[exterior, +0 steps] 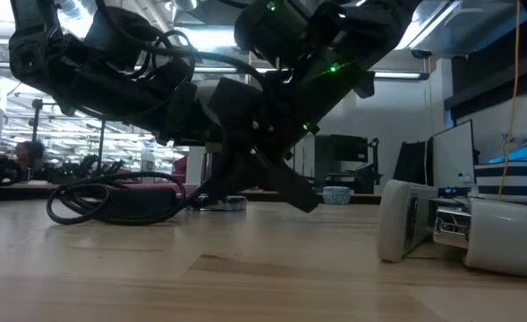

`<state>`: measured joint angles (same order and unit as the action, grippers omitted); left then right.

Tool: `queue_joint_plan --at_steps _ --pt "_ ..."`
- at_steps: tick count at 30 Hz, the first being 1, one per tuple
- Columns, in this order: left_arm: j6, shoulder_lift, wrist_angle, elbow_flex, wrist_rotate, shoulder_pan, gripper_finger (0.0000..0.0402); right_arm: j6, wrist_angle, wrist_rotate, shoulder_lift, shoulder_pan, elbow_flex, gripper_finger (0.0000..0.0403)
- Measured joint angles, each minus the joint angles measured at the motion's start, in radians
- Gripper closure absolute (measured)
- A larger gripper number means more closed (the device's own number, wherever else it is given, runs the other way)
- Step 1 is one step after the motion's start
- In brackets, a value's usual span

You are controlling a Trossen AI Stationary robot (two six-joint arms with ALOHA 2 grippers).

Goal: Screw lightbulb
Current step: Insert the lightbulb into the lamp

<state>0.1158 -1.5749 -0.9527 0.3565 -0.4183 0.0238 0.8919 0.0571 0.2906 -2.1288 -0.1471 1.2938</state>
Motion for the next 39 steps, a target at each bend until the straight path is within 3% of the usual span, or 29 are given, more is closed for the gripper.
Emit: queue_joint_plan --at_steps 28,32,39 --pt "0.000 0.000 0.000 0.000 0.000 0.000 0.0231 -0.076 -0.011 -0.017 0.002 -0.003 0.000 0.0351" --pt "0.000 0.000 0.000 0.000 0.000 0.000 0.0231 -0.092 -0.040 0.036 0.002 -0.003 0.001 0.0316" --pt "0.000 0.000 0.000 0.000 0.000 0.000 0.0231 -0.095 -0.055 0.093 0.002 -0.003 0.001 0.0219"
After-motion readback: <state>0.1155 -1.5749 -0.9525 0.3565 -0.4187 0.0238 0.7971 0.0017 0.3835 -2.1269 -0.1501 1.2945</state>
